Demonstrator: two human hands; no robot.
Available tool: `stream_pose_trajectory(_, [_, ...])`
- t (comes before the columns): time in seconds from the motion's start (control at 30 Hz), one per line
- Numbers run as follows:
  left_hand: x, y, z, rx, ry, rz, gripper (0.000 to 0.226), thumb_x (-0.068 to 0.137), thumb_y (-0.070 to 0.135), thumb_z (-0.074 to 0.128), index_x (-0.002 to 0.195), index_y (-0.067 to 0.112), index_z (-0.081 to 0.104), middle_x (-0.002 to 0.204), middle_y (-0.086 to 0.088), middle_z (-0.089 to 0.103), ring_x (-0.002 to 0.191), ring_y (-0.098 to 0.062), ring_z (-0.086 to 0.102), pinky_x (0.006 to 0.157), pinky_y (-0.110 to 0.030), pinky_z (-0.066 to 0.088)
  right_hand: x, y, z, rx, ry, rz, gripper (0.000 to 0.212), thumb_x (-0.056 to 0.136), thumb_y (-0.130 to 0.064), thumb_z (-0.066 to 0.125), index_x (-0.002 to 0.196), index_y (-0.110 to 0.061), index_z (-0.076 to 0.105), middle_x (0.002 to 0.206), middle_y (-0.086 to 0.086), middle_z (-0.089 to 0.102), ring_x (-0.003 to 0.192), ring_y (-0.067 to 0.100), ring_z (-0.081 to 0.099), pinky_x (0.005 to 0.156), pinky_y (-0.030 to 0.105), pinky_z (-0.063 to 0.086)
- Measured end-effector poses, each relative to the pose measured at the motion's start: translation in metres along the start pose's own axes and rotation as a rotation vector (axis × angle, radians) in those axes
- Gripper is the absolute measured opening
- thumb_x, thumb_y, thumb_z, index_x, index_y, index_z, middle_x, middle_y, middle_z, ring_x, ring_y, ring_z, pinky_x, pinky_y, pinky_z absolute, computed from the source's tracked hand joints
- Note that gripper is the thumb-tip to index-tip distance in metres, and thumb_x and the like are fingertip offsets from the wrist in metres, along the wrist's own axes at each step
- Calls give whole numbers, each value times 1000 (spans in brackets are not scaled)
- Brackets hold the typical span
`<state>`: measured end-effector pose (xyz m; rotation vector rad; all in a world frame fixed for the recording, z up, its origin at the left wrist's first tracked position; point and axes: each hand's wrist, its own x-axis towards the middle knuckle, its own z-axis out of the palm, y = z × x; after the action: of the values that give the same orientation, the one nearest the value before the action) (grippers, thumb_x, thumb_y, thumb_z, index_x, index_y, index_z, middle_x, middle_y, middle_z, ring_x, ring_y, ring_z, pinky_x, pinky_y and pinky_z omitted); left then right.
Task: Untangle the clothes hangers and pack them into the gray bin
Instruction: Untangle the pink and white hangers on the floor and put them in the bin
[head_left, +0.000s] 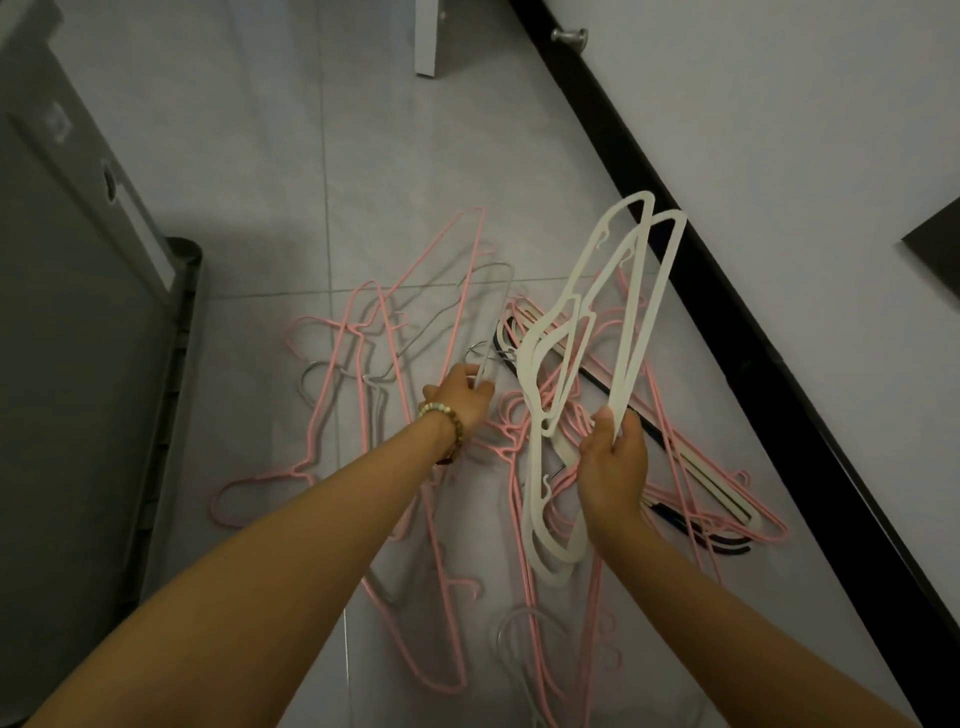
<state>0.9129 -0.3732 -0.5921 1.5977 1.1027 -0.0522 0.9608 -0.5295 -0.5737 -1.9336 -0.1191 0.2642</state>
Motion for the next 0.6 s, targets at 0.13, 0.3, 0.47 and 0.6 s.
stream_pose_trajectory(0.13, [2, 7, -8, -79, -18, 43, 42, 95, 35, 41, 135, 21, 44, 140, -12, 42, 129, -27, 37, 112, -33, 29, 10, -16, 2, -7, 8, -61, 29, 100, -33, 35, 109, -13, 54, 79, -3, 49, 66, 7, 41, 60, 23, 36])
stream_pose_trajectory(0.3, [-1, 7, -22, -261, 13, -9, 45, 94, 39, 42, 134, 19, 45, 141, -12, 45, 134, -28, 36, 114, -43, 29, 10, -40, -13, -35, 15, -268, 22, 100, -31, 36, 89, -21, 52, 63, -9, 44, 54, 5, 41, 52, 20, 34])
stream_pose_trajectory(0.47, [-4, 11, -36, -284, 22, 32, 50, 98, 35, 33, 137, 5, 42, 141, -15, 44, 134, -31, 38, 112, -38, 28, 16, -62, -34, 61, 20, -286, 26, 100, -30, 37, 79, -26, 51, 57, 1, 37, 45, 10, 33, 43, 23, 29])
stream_pose_trajectory(0.6, [-18, 4, -45, -253, -48, -4, 57, 100, 40, 21, 145, 5, 27, 149, -10, 36, 140, -28, 29, 114, -38, 21, 11, -67, -33, 194, -95, -170, 26, 101, -28, 37, 84, -16, 52, 55, 1, 33, 37, 4, 29, 37, 18, 27])
